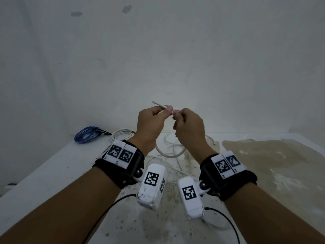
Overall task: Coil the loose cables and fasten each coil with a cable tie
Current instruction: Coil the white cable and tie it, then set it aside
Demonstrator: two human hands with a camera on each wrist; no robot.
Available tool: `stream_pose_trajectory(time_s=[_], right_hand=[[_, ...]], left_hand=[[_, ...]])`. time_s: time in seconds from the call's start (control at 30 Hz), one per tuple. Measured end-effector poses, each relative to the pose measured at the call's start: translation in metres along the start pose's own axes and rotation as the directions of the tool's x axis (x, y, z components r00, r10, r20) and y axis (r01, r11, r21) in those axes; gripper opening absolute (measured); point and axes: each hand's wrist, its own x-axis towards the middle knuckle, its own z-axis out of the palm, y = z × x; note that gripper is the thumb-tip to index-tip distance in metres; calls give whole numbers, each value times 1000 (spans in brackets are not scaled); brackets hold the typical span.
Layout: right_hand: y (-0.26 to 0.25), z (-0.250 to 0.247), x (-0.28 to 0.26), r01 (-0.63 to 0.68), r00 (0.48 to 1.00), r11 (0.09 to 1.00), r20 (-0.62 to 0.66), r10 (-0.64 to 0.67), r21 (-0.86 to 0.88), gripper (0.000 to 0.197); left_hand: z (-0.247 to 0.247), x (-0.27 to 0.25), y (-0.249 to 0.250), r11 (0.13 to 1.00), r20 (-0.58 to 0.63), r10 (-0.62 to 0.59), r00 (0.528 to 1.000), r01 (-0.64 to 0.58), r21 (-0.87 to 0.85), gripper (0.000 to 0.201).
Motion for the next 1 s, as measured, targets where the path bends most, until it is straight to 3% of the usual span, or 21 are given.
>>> stream_pose_trajectory(time_s=[0.07, 0.1, 0.2, 0.23, 0.27, 0.3, 0.33, 0.4, 0.53, 0.7, 1.0], right_hand=[[1, 2, -3, 10, 998, 1000, 59, -10, -9, 28], [2, 0, -3, 33, 998, 995, 52, -28, -94, 29], [2, -15, 3, 168, 955, 888, -153, -255, -429, 35], [-1, -19, 7, 208, 954, 878, -107, -279, -431, 39], [-4, -23, 13, 220, 974, 914, 26, -225, -342, 44], [-8, -25, 17, 138, 970, 978, 223, -102, -154, 48], [-13, -27, 17, -26, 912, 998, 410, 3, 50, 51], [-16, -33, 19, -215, 834, 949, 548, 57, 229, 52], [-11, -37, 18, -298, 829, 891, 556, 62, 344, 42], [-4, -41, 16, -423, 823, 796, 551, 137, 433, 39], [-3, -41, 15, -378, 793, 837, 605, 73, 395, 29]], left_hand=[[-4, 4, -3, 1000, -27, 0, 1000, 0, 23, 16], [-7, 6, -4, 999, -31, -4, 999, 5, 33, 16], [-15, 10, -7, 994, 2, 18, 1000, -18, 104, 18], [-16, 11, -7, 991, 23, 35, 999, -38, 128, 18], [-17, 12, -6, 987, 39, 49, 998, -55, 149, 19], [-17, 13, -5, 984, 43, 56, 998, -62, 166, 20], [-16, 14, -3, 982, 40, 60, 997, -66, 175, 21], [-16, 15, 2, 980, 61, 78, 995, -88, 180, 18], [-16, 13, 6, 979, 125, 81, 989, -102, 178, 21], [-17, 18, 1, 979, 73, 26, 997, -40, 202, 22], [-17, 19, 1, 961, 173, 103, 980, -143, 236, 16]])
